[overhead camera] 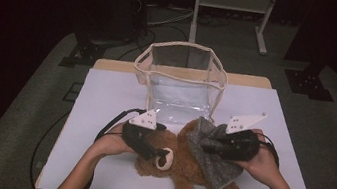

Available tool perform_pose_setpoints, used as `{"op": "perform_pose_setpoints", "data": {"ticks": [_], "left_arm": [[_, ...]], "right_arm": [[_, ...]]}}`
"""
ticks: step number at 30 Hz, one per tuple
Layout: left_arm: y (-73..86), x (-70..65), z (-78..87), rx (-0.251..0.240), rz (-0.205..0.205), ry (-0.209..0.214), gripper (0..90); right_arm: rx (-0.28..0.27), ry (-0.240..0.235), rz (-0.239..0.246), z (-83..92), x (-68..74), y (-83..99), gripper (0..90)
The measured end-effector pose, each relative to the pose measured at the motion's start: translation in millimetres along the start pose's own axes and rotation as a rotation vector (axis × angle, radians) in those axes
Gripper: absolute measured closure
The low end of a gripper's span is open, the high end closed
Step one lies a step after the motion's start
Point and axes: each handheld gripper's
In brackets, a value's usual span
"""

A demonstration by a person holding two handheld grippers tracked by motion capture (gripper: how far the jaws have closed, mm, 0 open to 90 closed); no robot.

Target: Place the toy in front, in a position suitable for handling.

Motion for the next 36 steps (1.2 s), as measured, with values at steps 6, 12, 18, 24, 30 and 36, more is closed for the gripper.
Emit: {"op": "perform_pose_setpoints", "data": {"ticks": [6,12,18,24,30,36], "left_arm": [[1.8,-11.5,1.3,0.009,-0.048,-0.011,17.9],[-3.5,-8.2,16.8,-0.017,-0.059,-0.006,17.7],[1.6,-4.9,10.6,0.016,-0.026,-0.003,20.6],[5.9,-8.7,2.3,0.04,-0.027,0.011,24.8],[4.5,-13.9,1.7,0.061,-0.061,-0.006,26.3],[7.2,-15.8,2.6,0.047,-0.063,-0.017,27.8]], "right_arm": [[0.09,-0.002,0.005,-27.0,-11.3,-11.7,71.8],[0.089,-0.001,0.024,-30.0,3.1,5.7,72.7],[0.076,0.001,0.033,-17.3,15.0,18.3,72.8],[0.058,-0.004,0.023,-7.1,14.2,9.7,72.7],[0.106,0.004,0.117,-25.1,19.4,-26.4,72.6],[0.157,-0.017,0.071,-39.5,2.1,-19.9,72.4]]}}
Point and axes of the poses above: each handheld gripper's, and its own axes: z roughly backward along the jaws, y roughly out of its underside, x roughly to its left
